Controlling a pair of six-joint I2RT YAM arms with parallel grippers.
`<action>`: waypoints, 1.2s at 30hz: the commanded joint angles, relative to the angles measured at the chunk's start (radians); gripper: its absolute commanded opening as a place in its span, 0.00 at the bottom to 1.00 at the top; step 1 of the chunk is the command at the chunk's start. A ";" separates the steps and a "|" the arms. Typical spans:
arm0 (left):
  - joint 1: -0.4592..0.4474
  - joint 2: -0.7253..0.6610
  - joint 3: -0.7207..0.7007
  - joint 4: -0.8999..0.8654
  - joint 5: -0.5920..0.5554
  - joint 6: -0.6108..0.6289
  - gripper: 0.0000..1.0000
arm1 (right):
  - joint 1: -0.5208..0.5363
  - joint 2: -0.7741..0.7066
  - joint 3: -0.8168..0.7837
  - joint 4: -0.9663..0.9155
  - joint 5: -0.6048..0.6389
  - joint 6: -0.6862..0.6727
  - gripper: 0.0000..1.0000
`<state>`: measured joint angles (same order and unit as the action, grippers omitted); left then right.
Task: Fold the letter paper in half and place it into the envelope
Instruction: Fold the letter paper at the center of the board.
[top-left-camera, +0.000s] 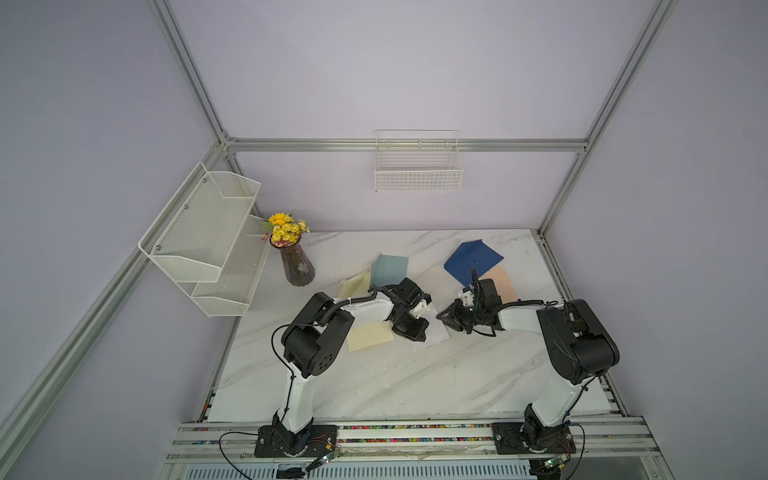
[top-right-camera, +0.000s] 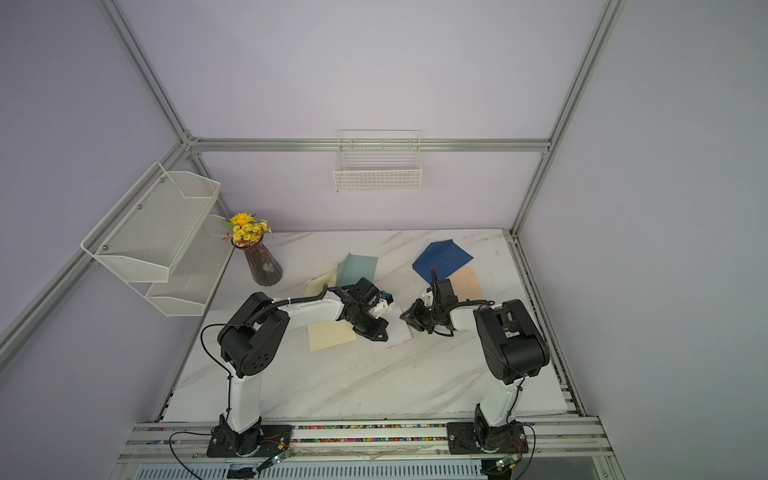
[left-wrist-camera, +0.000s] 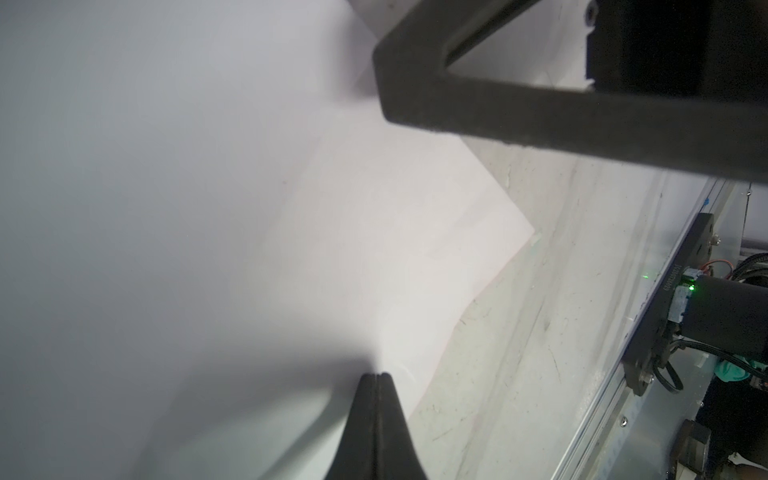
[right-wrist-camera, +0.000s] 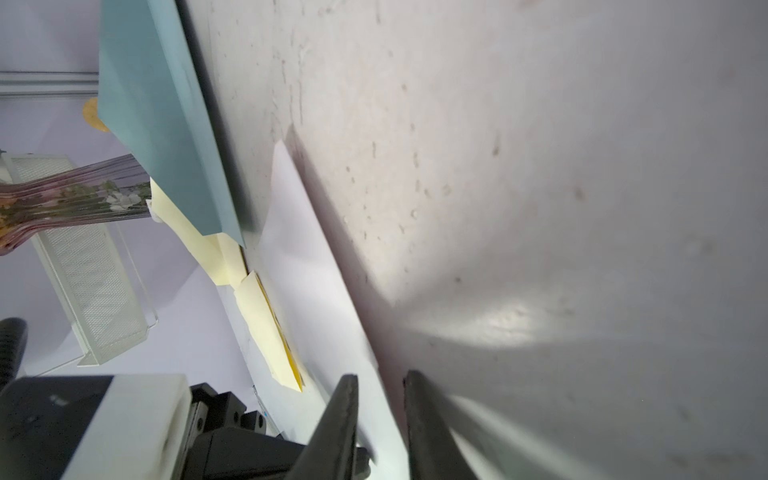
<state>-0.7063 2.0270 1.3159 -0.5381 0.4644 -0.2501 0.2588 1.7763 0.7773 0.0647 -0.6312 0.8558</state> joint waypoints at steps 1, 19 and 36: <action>0.008 0.107 -0.056 -0.084 -0.145 0.025 0.00 | 0.001 0.004 -0.067 -0.050 -0.043 -0.021 0.26; 0.027 0.096 -0.007 -0.108 -0.154 0.017 0.00 | 0.001 -0.099 -0.135 -0.072 -0.065 -0.033 0.17; 0.111 -0.166 0.081 -0.031 -0.024 -0.443 0.95 | 0.005 -0.320 -0.133 0.145 0.091 0.355 0.00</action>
<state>-0.6029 1.9236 1.3834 -0.6163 0.3985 -0.5488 0.2638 1.4811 0.6449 0.1200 -0.6056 1.0870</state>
